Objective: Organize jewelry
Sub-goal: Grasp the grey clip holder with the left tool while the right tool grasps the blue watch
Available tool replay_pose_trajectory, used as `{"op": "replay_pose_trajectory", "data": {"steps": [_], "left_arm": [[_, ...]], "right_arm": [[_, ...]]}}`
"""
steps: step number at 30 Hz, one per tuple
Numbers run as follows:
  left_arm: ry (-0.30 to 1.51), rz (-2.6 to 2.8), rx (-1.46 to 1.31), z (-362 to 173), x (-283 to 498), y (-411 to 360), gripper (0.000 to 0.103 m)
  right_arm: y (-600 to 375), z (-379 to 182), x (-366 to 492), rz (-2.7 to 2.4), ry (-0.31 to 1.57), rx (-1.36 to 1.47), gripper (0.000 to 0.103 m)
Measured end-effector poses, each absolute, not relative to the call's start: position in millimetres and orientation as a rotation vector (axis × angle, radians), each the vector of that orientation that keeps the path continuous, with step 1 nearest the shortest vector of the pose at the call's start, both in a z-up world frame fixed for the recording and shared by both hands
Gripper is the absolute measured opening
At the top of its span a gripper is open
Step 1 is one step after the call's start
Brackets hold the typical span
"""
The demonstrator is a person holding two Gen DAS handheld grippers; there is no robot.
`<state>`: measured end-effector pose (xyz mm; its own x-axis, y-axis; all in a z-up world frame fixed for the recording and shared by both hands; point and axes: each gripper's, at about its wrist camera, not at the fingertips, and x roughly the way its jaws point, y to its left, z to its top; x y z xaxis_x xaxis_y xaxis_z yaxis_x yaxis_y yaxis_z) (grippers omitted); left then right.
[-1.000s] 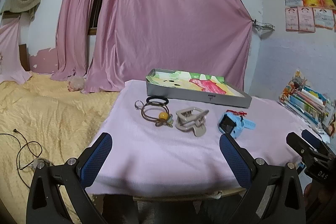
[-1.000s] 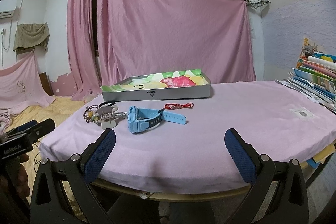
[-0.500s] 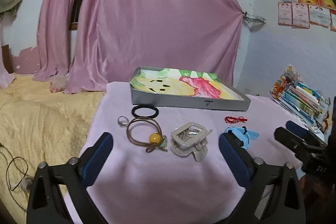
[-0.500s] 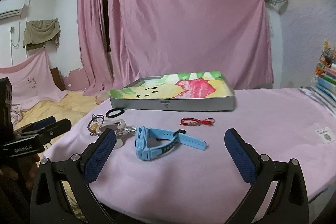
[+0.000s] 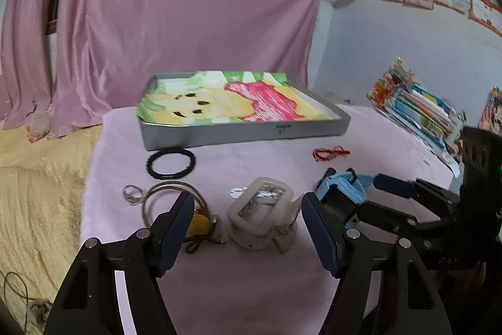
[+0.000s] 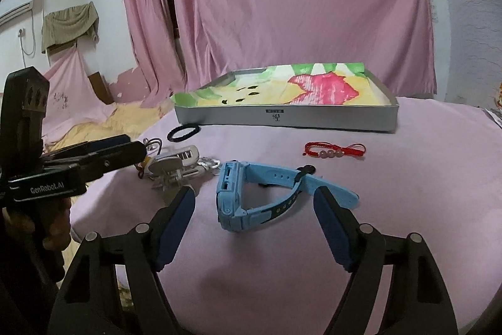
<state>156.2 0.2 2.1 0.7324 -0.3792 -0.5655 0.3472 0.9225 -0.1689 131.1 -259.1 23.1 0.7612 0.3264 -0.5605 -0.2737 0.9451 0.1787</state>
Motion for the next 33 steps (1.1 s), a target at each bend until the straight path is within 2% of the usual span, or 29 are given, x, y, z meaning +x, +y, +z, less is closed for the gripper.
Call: {"op": "replay_pose_trajectory", "data": {"steps": [7,12,14,18,28,31,33], "left_arm": [[0.692,-0.435,-0.02,-3,165,-9,0.068],[0.735,-0.443,-0.016,-7,171,-15,0.055],[0.74,-0.438,-0.014,-8,171,-17,0.055],[0.754,-0.421,-0.04,-8,172,-16,0.054],[0.82,-0.312,-0.118,-10,178,-21,0.049],[0.838,-0.288,-0.16,-11,180,-21,0.049],[0.842,-0.269,-0.173,-11,181,-22,0.049]], "right_arm": [[-259,21,150,0.307,0.692,0.091,0.064],[-266,20,162,0.307,0.719,0.125,0.064],[-266,19,166,0.307,0.726,0.129,0.064],[-261,15,172,0.332,0.746,0.123,0.054],[-258,9,175,0.349,0.75,0.138,0.053],[-258,9,174,0.357,0.744,0.145,0.048],[-259,9,174,0.365,0.74,0.152,0.041]]}}
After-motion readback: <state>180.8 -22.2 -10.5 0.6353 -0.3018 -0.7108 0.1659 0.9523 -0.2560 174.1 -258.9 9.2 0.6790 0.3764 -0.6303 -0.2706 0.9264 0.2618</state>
